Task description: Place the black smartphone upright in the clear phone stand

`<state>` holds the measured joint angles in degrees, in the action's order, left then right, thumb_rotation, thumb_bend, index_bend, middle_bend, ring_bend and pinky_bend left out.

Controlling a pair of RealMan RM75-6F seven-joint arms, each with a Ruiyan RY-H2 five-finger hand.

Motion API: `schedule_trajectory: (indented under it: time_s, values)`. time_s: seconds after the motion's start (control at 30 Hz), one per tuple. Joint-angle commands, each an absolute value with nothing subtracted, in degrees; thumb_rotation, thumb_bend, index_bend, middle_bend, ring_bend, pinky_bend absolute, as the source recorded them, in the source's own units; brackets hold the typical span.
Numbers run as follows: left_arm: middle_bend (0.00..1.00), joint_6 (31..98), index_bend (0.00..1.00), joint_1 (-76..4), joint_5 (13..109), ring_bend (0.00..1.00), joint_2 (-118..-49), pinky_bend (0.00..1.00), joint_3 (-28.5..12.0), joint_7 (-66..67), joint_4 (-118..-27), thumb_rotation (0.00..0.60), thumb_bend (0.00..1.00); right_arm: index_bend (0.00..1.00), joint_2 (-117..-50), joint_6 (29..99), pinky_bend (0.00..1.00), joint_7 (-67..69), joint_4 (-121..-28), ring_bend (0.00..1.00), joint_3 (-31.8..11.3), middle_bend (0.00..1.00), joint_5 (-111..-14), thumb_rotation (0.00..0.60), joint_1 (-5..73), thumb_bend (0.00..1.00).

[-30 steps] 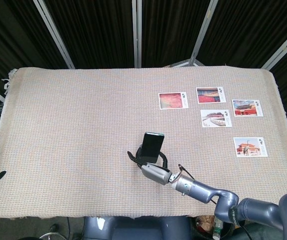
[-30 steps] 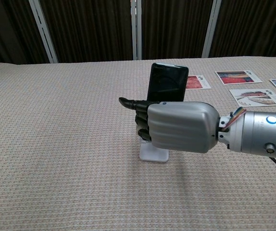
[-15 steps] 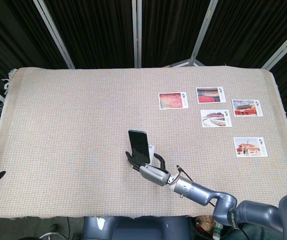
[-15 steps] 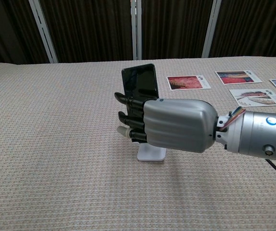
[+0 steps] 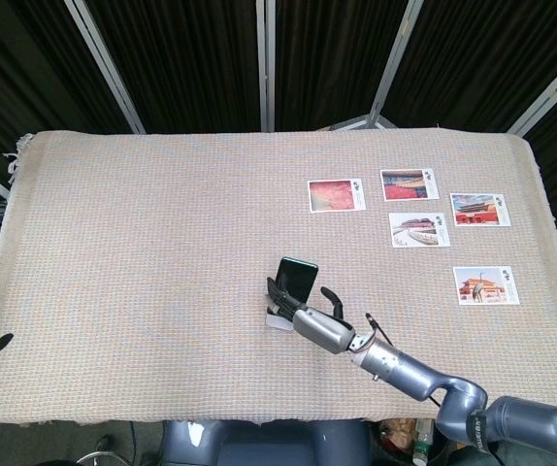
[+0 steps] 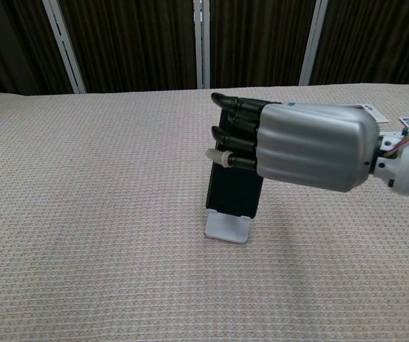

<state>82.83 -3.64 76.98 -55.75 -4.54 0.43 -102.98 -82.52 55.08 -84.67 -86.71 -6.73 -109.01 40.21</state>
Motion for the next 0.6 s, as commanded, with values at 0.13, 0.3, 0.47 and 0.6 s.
schedule_trajectory:
  time_s: [0.13, 0.3, 0.47, 0.6]
  values:
    - [0.0, 83.2, 0.0, -3.5, 77.4, 0.0, -55.6, 0.0, -4.4, 0.0, -103.1, 0.6, 0.0, 0.02, -75.5, 63.9, 0.07, -76.3, -87.6, 0.2, -5.1, 0.12, -112.1, 0.6, 36.8, 0.29]
    - [0.0, 83.8, 0.0, -3.2, 78.4, 0.0, -55.5, 0.0, -4.2, -0.3, -103.3, 0.6, 0.0, 0.03, -71.9, 73.7, 0.07, -61.0, -82.1, 0.2, -3.1, 0.12, -114.4, 0.6, 34.6, 0.27]
    - [0.0, 84.2, 0.0, -3.1, 78.8, 0.0, -55.7, 0.0, -4.1, 0.1, -103.3, 0.6, 0.0, 0.01, -71.1, 81.1, 0.05, -47.5, -75.5, 0.18, -2.1, 0.09, -113.5, 0.6, 32.2, 0.22]
    - [0.0, 85.2, 0.0, -3.1, 80.2, 0.0, -56.5, 0.0, -4.1, 0.6, -102.9, 0.6, 0.0, 0.0, -71.2, 86.5, 0.01, -39.7, -71.2, 0.06, -2.6, 0.02, -108.2, 0.6, 27.6, 0.08]
